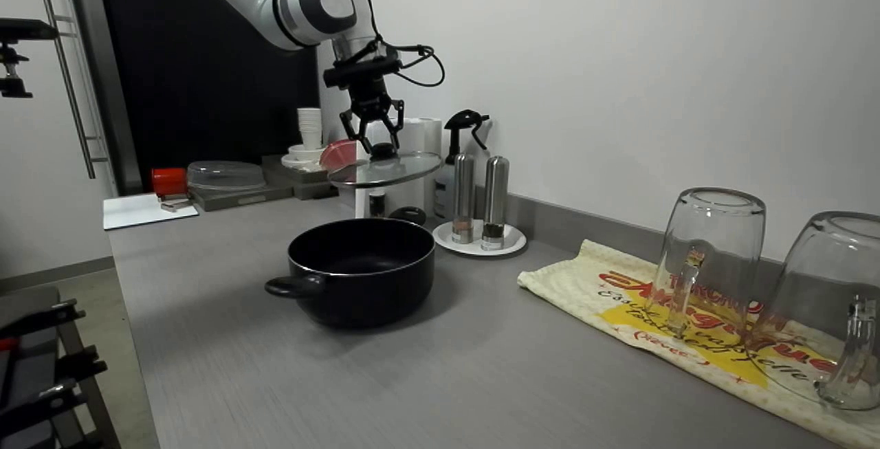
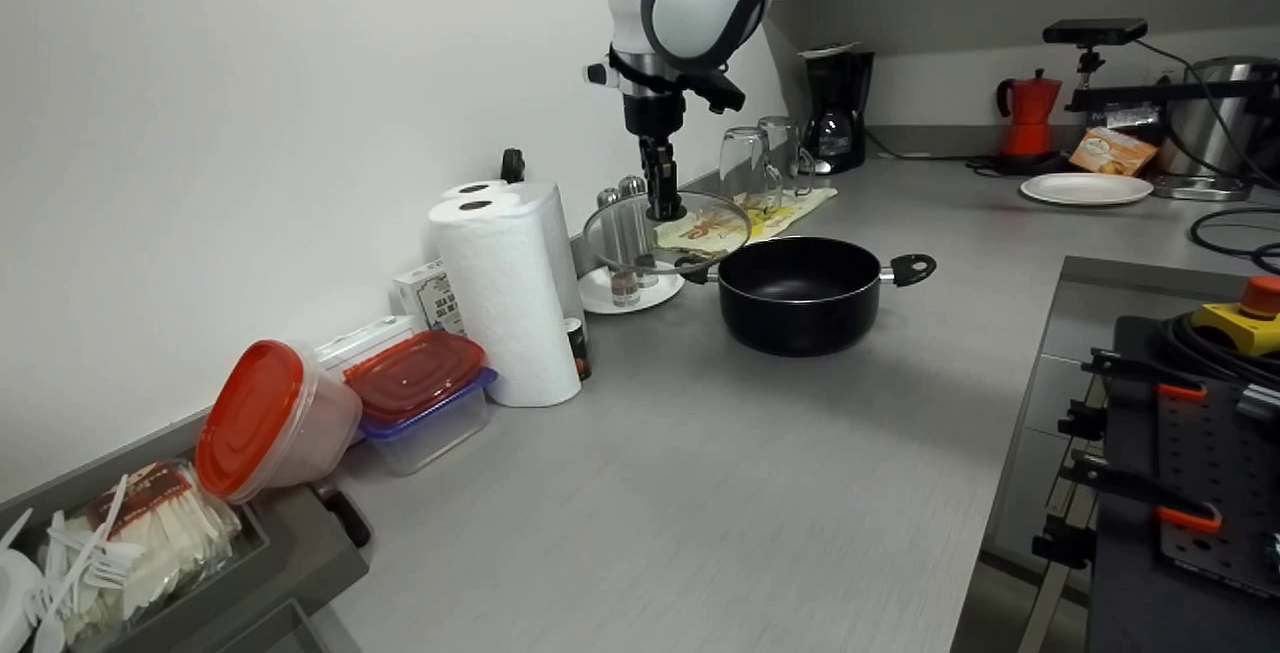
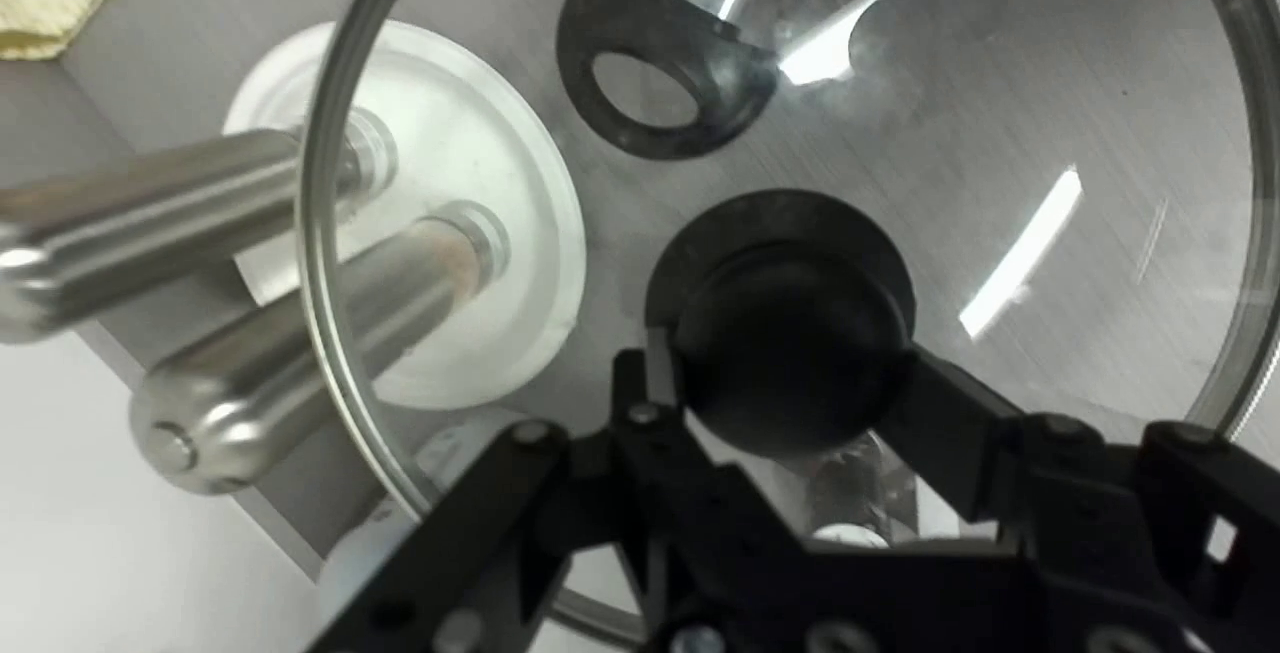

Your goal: Put the glass lid on the black pot

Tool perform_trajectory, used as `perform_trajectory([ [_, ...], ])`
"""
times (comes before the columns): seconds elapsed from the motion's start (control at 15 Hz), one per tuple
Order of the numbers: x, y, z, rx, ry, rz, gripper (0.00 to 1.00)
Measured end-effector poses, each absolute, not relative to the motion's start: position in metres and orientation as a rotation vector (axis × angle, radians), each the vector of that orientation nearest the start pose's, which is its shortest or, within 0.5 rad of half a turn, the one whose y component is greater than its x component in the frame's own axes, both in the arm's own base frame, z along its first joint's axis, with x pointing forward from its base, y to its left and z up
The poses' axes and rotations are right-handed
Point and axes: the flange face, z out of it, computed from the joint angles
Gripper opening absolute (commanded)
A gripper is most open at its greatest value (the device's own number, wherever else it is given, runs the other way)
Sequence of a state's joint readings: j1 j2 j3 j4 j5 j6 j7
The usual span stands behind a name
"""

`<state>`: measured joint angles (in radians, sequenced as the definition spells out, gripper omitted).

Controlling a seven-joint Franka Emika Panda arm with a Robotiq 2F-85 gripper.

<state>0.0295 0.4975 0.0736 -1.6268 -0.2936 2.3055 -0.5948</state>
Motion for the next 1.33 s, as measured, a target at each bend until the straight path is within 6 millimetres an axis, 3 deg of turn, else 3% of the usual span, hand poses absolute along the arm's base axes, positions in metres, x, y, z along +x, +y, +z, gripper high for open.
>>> perform_trajectory([
  [0.33,0.698,0.0,0.38,-3.159,-1.267,-0.234,0.26],
  [0.53,0.689,-0.021,0.407,-3.196,-1.181,-0.241,0.26],
  [0.73,0.668,-0.025,0.435,-3.196,-1.111,-0.23,0.26],
  [1.07,0.625,-0.014,0.473,-3.178,-0.997,-0.233,0.26],
  [1.33,0.599,-0.017,0.481,-3.203,-0.915,-0.229,0.26],
])
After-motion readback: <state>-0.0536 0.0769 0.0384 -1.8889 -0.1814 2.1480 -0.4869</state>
